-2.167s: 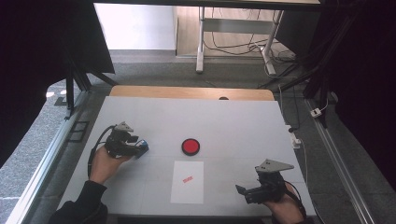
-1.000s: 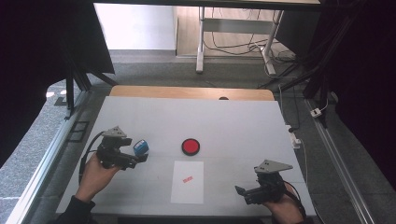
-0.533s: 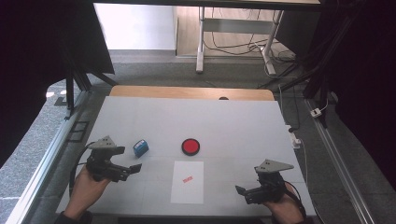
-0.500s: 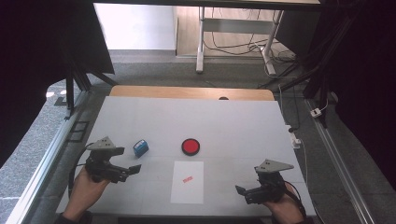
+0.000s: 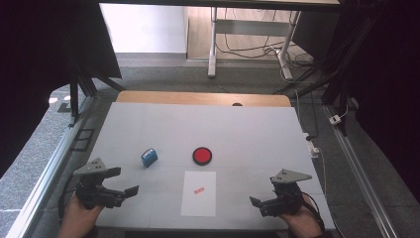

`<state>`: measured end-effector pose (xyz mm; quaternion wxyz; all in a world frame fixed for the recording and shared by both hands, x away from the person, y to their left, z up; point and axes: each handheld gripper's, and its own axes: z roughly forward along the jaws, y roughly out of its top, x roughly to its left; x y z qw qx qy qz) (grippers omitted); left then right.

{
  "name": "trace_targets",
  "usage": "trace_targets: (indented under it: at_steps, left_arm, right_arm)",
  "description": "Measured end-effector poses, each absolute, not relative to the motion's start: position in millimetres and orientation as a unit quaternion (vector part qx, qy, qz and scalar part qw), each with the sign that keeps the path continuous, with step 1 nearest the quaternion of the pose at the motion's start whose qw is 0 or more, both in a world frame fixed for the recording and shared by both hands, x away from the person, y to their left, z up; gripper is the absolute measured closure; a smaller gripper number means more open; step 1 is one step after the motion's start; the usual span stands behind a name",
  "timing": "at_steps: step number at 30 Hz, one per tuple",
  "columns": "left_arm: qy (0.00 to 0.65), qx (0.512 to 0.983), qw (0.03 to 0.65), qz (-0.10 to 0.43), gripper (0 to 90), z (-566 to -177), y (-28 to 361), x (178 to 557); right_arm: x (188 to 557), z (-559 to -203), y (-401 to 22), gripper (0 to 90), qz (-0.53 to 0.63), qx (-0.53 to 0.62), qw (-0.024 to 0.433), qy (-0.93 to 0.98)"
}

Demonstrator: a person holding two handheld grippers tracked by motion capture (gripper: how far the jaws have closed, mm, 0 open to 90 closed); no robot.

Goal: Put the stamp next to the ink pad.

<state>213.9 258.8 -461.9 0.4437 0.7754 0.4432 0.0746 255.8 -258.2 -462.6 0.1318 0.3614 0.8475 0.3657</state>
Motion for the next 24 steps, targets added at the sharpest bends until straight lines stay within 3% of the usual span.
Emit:
trace_targets:
  at_steps: [24]
  left_arm:
    - [0.475, 0.788, 0.381, 0.091, 0.0, -477, 270, 189]
  right_arm:
    - [255, -462, -258, 1.0, 0.363, 0.362, 0.133, 0.848]
